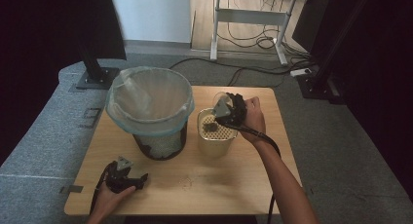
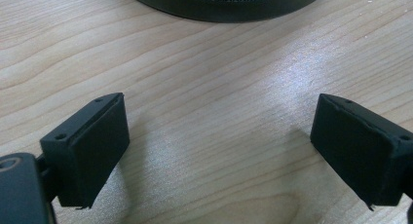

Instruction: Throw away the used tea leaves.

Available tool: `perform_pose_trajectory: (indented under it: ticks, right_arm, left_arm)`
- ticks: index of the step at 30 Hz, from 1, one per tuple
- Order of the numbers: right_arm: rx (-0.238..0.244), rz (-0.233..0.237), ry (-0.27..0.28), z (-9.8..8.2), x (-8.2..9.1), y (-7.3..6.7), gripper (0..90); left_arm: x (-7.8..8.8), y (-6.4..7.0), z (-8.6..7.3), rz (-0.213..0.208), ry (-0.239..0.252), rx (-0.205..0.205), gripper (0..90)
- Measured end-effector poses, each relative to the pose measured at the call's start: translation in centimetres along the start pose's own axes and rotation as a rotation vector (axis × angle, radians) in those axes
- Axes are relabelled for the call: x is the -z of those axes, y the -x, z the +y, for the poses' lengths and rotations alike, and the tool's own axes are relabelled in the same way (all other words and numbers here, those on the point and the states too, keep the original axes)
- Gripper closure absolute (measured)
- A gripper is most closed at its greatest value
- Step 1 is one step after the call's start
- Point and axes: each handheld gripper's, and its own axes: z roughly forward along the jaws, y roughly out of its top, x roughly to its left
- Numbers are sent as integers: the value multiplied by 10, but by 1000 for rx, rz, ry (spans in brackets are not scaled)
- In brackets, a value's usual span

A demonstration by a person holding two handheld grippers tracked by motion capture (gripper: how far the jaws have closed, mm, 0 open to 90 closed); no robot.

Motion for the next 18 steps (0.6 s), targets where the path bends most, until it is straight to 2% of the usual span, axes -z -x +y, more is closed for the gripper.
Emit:
perform_pose_trajectory:
  ticks: [1, 4, 6, 7, 8, 9, 10, 11, 12, 13, 14, 18]
  right_arm:
    - [-51, 14, 11, -2, 1, 3, 384]
    - [-257, 79, 61, -9, 3, 11, 384]
    - [-350, 113, 85, -11, 5, 12, 384]
    - [-439, 131, 96, -12, 6, 13, 384]
    - [-439, 131, 96, -12, 6, 13, 384]
    - [-536, 161, 110, -14, 6, 14, 384]
    - [-536, 161, 110, -14, 6, 14, 384]
    - [-606, 187, 118, -15, 6, 14, 384]
    - [-606, 187, 118, -15, 6, 14, 384]
    - [-675, 213, 129, -17, 5, 15, 384]
    - [-675, 213, 129, -17, 5, 15, 384]
    - [-746, 231, 138, -18, 4, 17, 384]
  left_arm:
    - [0, 0, 0, 0, 0, 0, 65]
    - [0, 0, 0, -1, -1, -1, 65]
    - [0, 0, 0, -1, -1, -1, 66]
    - [0, 0, 0, -1, -1, -1, 66]
    - [0, 0, 0, -1, -1, -1, 66]
    - [0, 0, 0, -1, -2, -2, 66]
    - [0, 0, 0, -1, -2, -2, 66]
    - [0, 0, 0, -2, -3, -2, 65]
    - [0, 0, 0, -1, -3, -2, 65]
    - [0, 0, 0, -1, -3, -2, 66]
    - [0, 0, 0, -1, -2, -2, 66]
    - [0, 0, 0, -1, -2, -2, 66]
